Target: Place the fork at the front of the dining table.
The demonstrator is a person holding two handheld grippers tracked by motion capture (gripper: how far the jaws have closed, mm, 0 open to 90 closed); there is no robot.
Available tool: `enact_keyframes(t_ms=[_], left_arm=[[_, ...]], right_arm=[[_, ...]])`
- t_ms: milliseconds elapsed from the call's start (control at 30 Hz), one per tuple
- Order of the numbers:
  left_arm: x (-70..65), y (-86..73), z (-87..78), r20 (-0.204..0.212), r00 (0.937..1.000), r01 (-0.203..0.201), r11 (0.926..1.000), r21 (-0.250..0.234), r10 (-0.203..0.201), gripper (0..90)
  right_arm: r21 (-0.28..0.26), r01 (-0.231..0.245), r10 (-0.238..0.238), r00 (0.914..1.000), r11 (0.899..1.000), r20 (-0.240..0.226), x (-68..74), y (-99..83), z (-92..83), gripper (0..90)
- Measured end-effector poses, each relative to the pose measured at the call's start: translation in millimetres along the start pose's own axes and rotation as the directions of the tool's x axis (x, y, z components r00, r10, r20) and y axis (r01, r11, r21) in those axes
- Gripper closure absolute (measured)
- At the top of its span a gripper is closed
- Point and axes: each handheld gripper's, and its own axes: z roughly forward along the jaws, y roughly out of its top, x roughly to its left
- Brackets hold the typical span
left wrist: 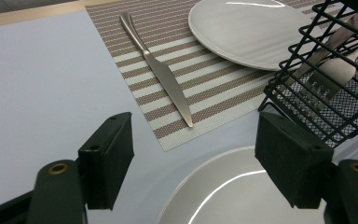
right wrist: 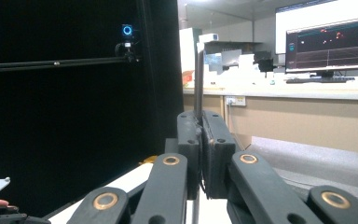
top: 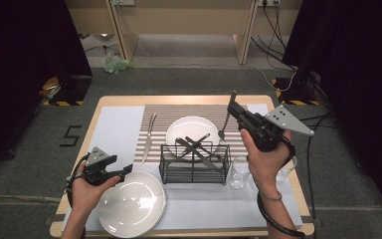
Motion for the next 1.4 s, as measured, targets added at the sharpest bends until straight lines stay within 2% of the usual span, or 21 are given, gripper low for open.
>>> enact_keyframes(t_ms=[600,1400], left_arm=[[0.1,0.3,-0.5,0.001,1.0000,0.000,1.0000,-0.002,0.000,27.4],[-0.7,0.1,0.6,0.001,1.0000,0.001,1.0000,-0.002,-0.001,27.4]], right_arm=[[0.002,0.003,-0.003,0.9999,1.000,0.011,-3.0,1.3,-1.0,87.3],[0.017,-0.005,0.004,0.9986,1.000,0.052,-13.5,-1.9,0.5,87.4]])
